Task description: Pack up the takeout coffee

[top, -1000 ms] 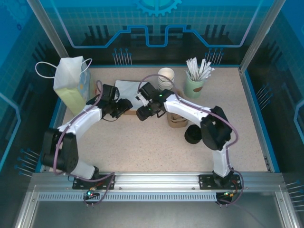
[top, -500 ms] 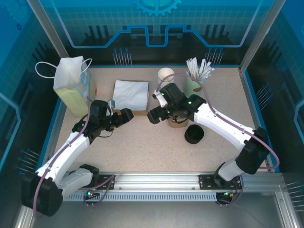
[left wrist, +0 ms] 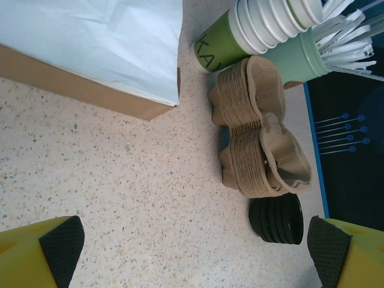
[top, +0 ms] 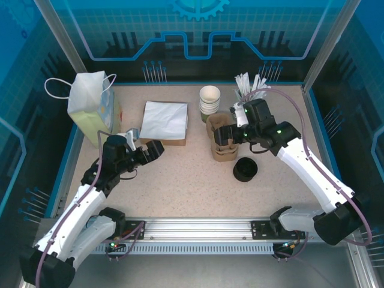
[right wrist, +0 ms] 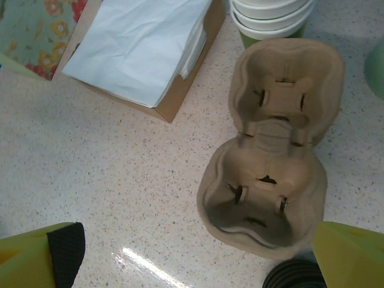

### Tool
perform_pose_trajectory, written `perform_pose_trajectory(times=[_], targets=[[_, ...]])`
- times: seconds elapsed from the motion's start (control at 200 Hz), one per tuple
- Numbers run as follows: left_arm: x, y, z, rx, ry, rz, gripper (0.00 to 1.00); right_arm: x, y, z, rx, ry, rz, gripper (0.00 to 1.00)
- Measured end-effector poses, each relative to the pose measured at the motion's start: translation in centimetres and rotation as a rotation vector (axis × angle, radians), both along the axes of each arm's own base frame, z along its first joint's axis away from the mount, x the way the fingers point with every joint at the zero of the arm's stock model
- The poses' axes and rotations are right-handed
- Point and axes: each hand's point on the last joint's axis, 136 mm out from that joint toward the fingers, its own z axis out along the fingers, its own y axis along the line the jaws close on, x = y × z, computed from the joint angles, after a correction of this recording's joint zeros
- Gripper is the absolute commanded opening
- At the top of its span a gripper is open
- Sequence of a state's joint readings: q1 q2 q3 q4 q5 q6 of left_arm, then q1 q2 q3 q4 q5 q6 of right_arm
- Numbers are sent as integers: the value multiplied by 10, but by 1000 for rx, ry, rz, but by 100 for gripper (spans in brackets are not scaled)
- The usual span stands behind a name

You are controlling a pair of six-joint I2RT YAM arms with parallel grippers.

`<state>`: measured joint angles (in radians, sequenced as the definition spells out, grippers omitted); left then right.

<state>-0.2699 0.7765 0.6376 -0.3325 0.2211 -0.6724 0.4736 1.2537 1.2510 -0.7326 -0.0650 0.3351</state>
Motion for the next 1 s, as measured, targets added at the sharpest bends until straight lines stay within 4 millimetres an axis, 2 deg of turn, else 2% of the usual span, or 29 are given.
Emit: perform_pose_trajectory(times=[0.165, 0.275, 0.41, 0.545, 0.75, 0.886, 1.001], targets=[[-1, 0, 5, 14, -31, -13, 99, 4, -15, 0, 27, 44, -65, 100], [-1, 0, 5, 26, -41, -21, 99, 12, -15, 11, 51, 45, -99, 100], [-1, 2, 5, 39, -48, -20, 99, 32, -9, 28, 78, 44, -128, 99], [0, 3, 4, 59, -58, -21, 99, 58, -2, 35, 86, 61, -163, 91], [0, 4, 4, 65, -60, -20, 99, 113, 0, 38, 99, 108, -268, 80], [1, 4, 4, 70, -63, -20, 99, 144, 5, 29, 117, 156, -325, 73], [1, 4, 3, 78, -66, -25, 99, 167, 10, 15, 115, 197, -363, 67]])
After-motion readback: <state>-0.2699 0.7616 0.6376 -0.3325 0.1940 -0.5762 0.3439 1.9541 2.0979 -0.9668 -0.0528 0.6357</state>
